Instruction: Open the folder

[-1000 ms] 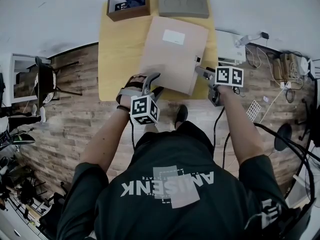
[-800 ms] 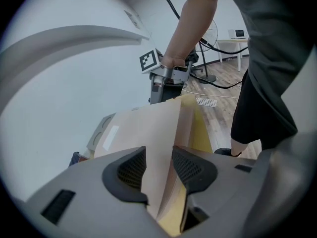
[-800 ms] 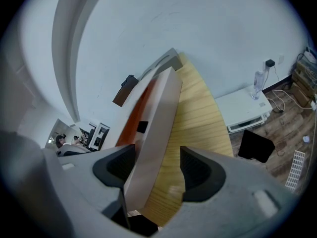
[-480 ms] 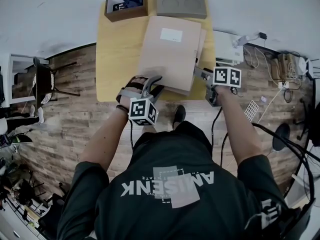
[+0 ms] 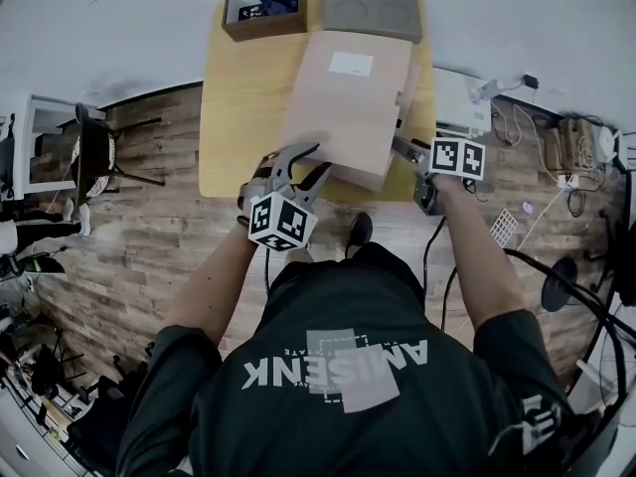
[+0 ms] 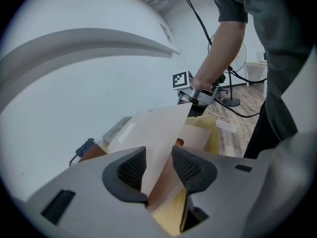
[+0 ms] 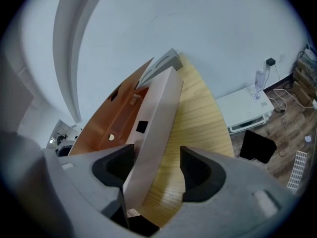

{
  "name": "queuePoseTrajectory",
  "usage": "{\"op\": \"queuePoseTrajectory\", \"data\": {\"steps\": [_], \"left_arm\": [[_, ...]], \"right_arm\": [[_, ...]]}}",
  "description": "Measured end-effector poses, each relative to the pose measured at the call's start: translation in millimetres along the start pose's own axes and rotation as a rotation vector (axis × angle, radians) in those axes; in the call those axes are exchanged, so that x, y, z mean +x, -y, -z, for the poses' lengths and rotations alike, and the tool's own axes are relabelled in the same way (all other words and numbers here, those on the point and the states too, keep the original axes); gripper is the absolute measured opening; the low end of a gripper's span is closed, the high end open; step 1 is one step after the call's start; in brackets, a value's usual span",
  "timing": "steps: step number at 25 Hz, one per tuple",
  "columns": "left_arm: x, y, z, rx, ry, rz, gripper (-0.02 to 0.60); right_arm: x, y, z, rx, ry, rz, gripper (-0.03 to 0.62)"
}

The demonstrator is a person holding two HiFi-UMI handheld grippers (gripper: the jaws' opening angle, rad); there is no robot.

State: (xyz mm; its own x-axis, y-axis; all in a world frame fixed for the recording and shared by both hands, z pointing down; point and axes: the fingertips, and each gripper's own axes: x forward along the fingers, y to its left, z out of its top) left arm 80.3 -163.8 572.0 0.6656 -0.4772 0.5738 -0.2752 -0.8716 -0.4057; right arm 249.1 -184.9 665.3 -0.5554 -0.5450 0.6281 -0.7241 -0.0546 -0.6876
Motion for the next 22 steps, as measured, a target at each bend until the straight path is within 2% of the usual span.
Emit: {"op": "queuePoseTrajectory", "data": {"steps": [3,7,10,12,14,16,17,19,22], "left_arm": [[2,-3,-4,0.019,0.01,-0.066,0.167],[-1,-14,-18,0.037,0.067,-0.159,0.167],[1,-14,-19,0.142,0.049,-0.196,0.167],[4,-9,-16,0.242,0.023,-0.201,0.167],[10,-4,-13,0.31,-0.001,-0.192,0.167],[13,1,-12,0.346,-0.01,-0.176,0.162],[14,4,-12,0.36,-0.007,-0.166,0.135],[16,10,-12,0.387,-0.001,-0.149,0.037],[20,13,-9,0.405,-0.016,-0.138,0.029]], "right_arm": [[2,-2,0,-0.025,-0.016,0.006,0.282],[1,-2,-1,-0.057,-0.025,0.02,0.282],[2,-3,-3,-0.065,-0.038,0.018,0.282],[4,-4,-3,-0.075,-0.049,0.017,0.282],[5,-4,-4,-0.085,-0.056,0.016,0.282],[4,-5,-4,-0.094,-0.06,0.017,0.282],[3,-5,-4,-0.098,-0.062,0.017,0.282],[3,-5,-4,-0.106,-0.065,0.018,0.282],[4,-5,-5,-0.114,-0.07,0.018,0.282]]}}
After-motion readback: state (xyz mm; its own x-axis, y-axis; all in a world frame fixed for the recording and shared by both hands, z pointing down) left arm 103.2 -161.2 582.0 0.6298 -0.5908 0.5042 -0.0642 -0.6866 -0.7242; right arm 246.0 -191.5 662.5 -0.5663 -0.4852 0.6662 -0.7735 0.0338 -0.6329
